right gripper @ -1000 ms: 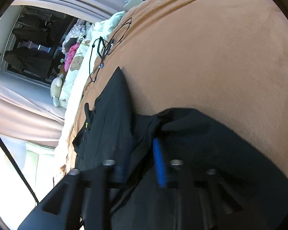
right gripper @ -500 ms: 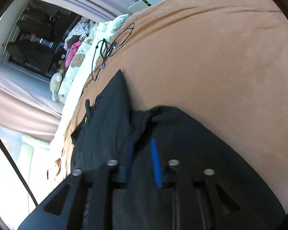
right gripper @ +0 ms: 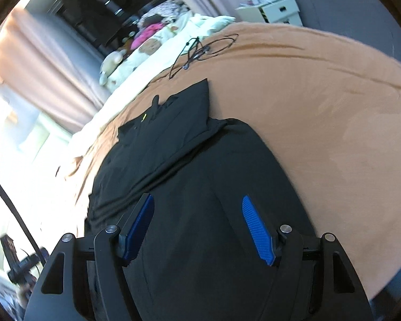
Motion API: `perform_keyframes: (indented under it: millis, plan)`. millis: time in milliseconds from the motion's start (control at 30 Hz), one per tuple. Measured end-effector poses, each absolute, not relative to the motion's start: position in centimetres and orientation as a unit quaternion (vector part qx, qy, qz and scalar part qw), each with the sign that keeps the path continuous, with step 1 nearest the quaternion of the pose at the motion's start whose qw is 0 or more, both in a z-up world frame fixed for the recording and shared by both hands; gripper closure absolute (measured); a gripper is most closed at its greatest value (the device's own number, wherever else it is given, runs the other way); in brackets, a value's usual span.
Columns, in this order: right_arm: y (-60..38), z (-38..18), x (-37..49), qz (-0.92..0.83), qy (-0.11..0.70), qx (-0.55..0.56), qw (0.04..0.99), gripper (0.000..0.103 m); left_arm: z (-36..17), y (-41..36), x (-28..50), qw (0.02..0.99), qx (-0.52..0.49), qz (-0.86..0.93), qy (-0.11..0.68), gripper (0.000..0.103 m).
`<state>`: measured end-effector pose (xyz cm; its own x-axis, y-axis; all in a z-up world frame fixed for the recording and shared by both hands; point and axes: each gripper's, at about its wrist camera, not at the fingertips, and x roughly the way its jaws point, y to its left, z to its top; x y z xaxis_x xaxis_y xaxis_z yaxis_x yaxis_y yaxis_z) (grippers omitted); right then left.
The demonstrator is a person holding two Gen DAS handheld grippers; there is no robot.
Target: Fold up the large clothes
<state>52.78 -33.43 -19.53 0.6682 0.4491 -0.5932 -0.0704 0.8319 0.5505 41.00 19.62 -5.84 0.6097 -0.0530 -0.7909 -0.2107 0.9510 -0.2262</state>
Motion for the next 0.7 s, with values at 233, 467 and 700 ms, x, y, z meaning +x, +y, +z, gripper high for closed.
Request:
perform_keyframes:
  millis: [233, 467, 700]
  plan:
    - [-36.1, -19.3, 49.2, 0.167, 0.384, 0.208, 0.884, 0.036, -6.0, 19.0, 35.3, 0.889, -0.159, 0.046, 0.427, 0.033]
    - [-38.4, -20.3, 46.4, 0.173, 0.398, 0.181, 0.882, 0.036, -7.6, 18.8, 30.5, 0.886, -0.181, 0.047, 0.424, 0.033]
    - [-40.2, -21.9, 44.5, 0.191, 0.41, 0.169, 0.876, 0.036, -10.3, 18.9, 27.1, 0.879, -0.202, 0.051, 0.429, 0.033]
